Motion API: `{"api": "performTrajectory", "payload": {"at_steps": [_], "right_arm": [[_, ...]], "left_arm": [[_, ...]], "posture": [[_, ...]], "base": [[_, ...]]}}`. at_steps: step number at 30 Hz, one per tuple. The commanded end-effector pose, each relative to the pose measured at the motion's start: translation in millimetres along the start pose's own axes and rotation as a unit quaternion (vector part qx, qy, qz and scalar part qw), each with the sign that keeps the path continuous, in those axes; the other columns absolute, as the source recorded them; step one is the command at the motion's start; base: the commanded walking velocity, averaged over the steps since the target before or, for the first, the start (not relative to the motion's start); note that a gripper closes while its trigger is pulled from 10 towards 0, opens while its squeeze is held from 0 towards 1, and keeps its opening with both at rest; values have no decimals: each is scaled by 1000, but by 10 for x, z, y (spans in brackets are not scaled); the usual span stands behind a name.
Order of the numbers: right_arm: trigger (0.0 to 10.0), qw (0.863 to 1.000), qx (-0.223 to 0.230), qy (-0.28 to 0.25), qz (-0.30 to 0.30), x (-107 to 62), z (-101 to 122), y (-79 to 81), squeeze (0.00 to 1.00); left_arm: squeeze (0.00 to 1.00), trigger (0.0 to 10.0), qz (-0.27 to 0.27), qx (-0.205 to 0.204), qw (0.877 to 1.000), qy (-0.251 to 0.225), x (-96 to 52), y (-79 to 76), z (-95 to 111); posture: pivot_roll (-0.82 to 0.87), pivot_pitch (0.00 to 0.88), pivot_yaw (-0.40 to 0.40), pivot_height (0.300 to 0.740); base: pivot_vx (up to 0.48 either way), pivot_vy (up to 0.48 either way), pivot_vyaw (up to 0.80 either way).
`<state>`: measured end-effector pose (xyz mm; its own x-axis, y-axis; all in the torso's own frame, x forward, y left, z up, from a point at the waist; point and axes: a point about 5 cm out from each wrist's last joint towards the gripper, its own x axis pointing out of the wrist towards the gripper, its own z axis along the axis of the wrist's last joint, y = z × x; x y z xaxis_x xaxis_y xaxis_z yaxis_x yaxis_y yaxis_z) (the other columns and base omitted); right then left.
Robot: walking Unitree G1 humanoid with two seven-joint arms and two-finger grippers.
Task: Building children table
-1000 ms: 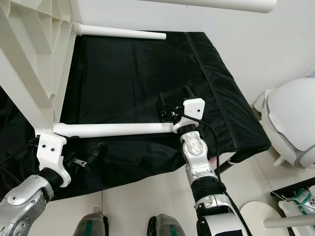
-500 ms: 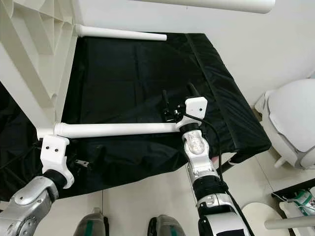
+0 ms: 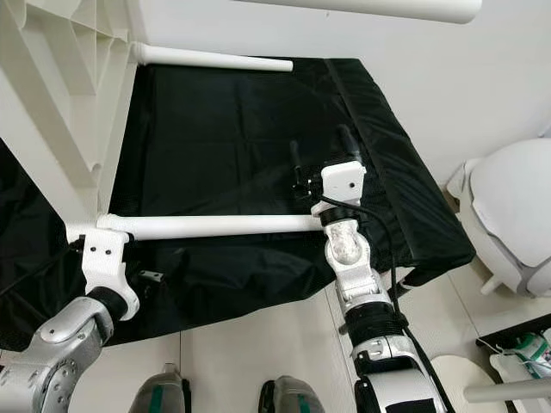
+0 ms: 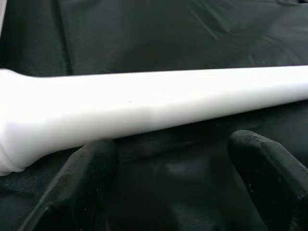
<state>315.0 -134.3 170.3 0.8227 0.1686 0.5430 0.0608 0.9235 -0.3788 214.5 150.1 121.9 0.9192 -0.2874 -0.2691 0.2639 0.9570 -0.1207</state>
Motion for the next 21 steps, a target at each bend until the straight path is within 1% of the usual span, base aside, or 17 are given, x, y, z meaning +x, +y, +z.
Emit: {"api": "performTrajectory", "payload": {"at_steps": [1, 4, 5, 6, 8, 9, 11, 14, 15, 17, 19, 20, 21], "right_arm": [[10000, 999, -25, -18, -20, -26, 51, -28, 0], [10000, 996, -65, -47, -44, -31, 147, -54, 0], [10000, 996, -65, -47, -44, -31, 147, -54, 0], [10000, 994, -75, -56, -49, -29, 181, -55, 0], [10000, 989, -103, -88, -56, -21, 282, -37, 0], [10000, 989, -103, -88, -56, -21, 282, -37, 0], [10000, 984, -125, -113, -60, -11, 357, -8, 0], [10000, 984, -125, -113, -60, -11, 357, -8, 0], [10000, 977, -147, -145, -53, 19, 441, 72, 0], [10000, 977, -147, -145, -53, 19, 441, 72, 0], [10000, 965, -177, -189, -37, 22, 531, 198, 0], [10000, 965, -177, -189, -37, 22, 531, 198, 0], [10000, 961, -185, -204, -32, 20, 559, 235, 0]], "left_arm": [[0, 10000, 10, -4, 1000, 16, 28, 4, -54], [0, 10000, 11, 4, 1000, 16, 61, 8, -51], [0, 10000, 11, 4, 1000, 16, 61, 8, -51], [0, 10000, 12, 7, 1000, 18, 74, 14, -53], [0, 10000, 10, 6, 1000, 18, 96, 23, -50], [0, 10000, 10, 6, 1000, 18, 96, 23, -50], [0, 10000, 9, 5, 1000, 18, 109, 31, -42], [0, 10000, 9, 5, 1000, 18, 109, 31, -42], [0, 10000, 9, 5, 1000, 18, 127, 39, -30], [0, 10000, 9, 5, 1000, 18, 127, 39, -30], [0, 10000, 7, 7, 1000, 17, 147, 48, -18], [0, 10000, 7, 7, 1000, 17, 147, 48, -18], [0, 10000, 7, 7, 1000, 17, 153, 51, -15]], "posture": [[129, 51, -33, 740], [126, 52, -30, 740], [126, 52, -30, 740], [124, 53, -28, 740], [119, 54, -22, 740], [119, 54, -22, 740], [116, 54, -18, 740], [116, 54, -18, 740], [112, 53, -12, 740], [112, 53, -12, 740], [109, 55, -7, 740], [109, 55, -7, 740], [109, 55, -7, 740]], "base": [[0, 0, 0], [0, 0, 0], [0, 0, 0], [0, 0, 0], [0, 0, 0], [0, 0, 0], [0, 0, 0], [0, 0, 0], [0, 0, 0], [0, 0, 0], [0, 0, 0], [0, 0, 0], [0, 0, 0]]}}
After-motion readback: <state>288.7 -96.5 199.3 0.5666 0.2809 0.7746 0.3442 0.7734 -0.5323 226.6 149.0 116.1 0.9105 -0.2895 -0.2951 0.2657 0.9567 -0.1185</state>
